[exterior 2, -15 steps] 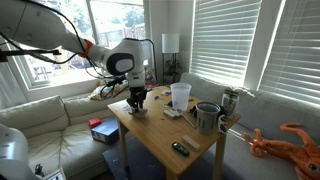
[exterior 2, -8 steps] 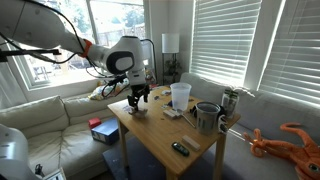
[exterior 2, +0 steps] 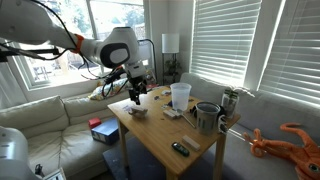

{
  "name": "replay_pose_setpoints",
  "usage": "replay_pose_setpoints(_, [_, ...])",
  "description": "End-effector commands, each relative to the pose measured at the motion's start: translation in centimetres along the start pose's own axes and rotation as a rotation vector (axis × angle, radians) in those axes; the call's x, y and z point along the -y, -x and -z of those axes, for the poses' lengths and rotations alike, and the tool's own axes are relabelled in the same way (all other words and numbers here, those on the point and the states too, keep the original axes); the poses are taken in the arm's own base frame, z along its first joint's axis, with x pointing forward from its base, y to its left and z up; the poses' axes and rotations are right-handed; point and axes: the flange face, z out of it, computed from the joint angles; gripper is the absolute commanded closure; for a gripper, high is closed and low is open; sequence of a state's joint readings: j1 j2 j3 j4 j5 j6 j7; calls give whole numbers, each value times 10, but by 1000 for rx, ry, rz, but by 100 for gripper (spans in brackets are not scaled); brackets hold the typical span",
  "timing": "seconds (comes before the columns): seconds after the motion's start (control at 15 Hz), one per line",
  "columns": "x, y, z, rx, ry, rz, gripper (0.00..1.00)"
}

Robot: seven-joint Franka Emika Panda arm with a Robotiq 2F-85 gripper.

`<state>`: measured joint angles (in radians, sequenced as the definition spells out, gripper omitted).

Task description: Put two blocks on the table, then turn the top block to the left, then stack the left blocks on the right blocks

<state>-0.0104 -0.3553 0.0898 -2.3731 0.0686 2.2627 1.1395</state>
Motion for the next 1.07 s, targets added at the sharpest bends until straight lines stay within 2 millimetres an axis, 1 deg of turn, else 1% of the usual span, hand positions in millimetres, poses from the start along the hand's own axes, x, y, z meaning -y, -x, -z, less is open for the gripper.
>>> replay_pose_setpoints(0.0, [-10,5,27,-10,12,164,0])
replay_pose_setpoints(0.13, [-14,7,39,1,41,273,0])
replay_pose_setpoints(0.33, [-17,8,54,-34,120,423,0])
replay_pose_setpoints(0.6, [-12,12,69,-123,186,606,0])
replay_pose_setpoints(0.87, [-3,22,76,-197,191,746,0])
replay_pose_setpoints(0.93, [-4,18,68,-155,183,682,0])
replay_pose_setpoints(1.0, [-4,20,68,-157,184,690,0])
